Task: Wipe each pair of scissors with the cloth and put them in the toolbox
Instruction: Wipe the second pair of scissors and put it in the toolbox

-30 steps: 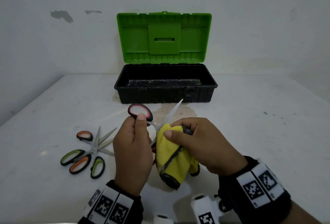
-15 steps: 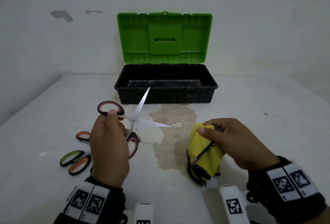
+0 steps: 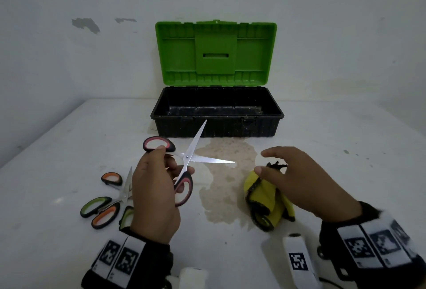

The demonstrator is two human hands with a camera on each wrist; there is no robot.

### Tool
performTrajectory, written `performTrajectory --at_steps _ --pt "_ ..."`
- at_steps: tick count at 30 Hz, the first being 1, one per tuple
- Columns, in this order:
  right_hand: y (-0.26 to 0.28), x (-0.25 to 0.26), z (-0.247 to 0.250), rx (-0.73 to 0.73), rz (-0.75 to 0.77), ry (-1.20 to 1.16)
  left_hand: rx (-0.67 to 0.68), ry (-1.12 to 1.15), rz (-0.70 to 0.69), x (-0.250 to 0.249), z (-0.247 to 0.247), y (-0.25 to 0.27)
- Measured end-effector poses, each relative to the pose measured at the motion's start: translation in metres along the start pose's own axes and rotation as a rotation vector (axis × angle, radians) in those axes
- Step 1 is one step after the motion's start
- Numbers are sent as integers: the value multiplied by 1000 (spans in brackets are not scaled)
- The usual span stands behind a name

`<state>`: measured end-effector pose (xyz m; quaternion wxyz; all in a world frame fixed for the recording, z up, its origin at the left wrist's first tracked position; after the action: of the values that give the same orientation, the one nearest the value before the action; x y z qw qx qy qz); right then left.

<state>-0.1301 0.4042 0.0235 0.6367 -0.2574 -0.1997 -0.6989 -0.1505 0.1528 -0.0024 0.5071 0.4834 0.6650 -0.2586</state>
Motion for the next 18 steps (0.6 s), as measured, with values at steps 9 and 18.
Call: performTrajectory --at_steps 9,18 --pt "25 51 -25 215 74 -169 105 130 163 9 -26 16" --pt "14 49 -58 352 -103 -766 247 232 304 15 -25 27"
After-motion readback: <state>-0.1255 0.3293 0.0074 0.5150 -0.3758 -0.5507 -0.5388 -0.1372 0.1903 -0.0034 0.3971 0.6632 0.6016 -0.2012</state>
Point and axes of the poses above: each hand's wrist, its own y-axis away from the middle knuckle, its own z-axis out of the back of the hand, x = y × z, the point moved 5 cm from there along -y, towards the middle knuckle, and after that the axes turned 1 degree about y, right-handed, at the moved point
